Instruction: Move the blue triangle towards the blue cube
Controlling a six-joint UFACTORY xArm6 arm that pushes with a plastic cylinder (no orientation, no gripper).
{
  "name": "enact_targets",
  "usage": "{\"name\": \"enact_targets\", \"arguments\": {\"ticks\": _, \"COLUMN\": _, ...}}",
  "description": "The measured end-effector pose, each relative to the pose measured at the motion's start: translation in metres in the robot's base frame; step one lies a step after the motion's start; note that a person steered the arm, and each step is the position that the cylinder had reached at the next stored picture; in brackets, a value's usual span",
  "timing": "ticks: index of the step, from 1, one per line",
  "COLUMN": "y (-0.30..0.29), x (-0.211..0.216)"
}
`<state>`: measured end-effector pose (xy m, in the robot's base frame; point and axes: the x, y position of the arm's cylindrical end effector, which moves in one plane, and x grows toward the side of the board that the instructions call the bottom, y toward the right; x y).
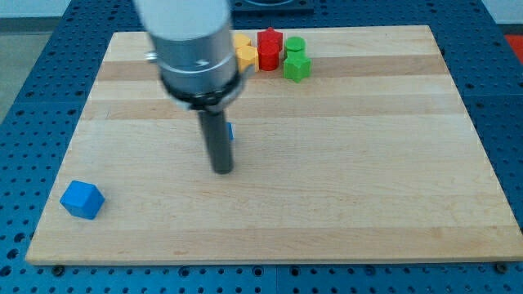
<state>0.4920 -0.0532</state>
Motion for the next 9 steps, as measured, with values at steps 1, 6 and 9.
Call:
{"name": "enact_targets", "arguments": {"ticks": 1, "y": 0.029, "x": -0.031}}
{"name": "enact_targets", "arguments": {"ticks": 6, "y": -0.002, "x": -0.059}}
{"name": "enact_targets", "arguments": {"ticks": 9, "y": -0.045, "x": -0.036}}
